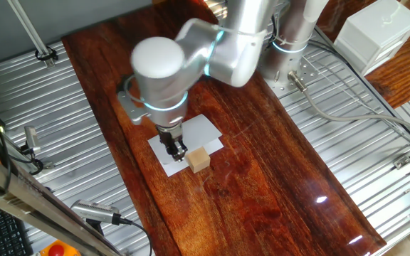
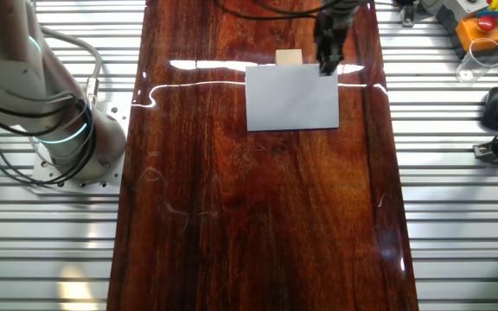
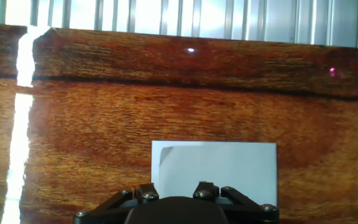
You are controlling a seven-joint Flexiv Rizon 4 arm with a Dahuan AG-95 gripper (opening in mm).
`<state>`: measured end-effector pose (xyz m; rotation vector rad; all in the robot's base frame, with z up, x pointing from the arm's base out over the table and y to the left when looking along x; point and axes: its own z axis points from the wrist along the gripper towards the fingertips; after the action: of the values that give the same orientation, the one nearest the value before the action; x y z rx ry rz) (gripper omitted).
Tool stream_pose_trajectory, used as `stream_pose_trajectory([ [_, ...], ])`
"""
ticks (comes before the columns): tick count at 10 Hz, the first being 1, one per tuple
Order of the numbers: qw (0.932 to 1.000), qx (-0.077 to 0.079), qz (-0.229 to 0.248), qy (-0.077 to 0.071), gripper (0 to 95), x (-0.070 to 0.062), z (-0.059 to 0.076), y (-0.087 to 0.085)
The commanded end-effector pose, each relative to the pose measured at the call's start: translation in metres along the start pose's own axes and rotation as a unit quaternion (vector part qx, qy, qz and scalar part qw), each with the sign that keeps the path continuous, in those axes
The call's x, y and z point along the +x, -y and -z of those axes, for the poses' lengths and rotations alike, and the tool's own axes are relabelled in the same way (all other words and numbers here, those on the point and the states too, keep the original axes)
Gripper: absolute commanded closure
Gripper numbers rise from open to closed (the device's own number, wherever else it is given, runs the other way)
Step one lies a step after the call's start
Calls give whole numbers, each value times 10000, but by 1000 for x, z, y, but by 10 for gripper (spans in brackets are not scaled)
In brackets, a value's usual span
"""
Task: Unfold a piece of paper
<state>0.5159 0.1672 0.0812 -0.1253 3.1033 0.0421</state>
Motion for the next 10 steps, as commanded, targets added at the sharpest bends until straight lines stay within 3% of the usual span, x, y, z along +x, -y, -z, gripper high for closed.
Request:
stream_pose_trajectory([
  [1, 9999, -16, 127, -18, 570, -3, -8, -1],
  [10, 9991, 99, 417, 17, 570, -14, -20, -3],
])
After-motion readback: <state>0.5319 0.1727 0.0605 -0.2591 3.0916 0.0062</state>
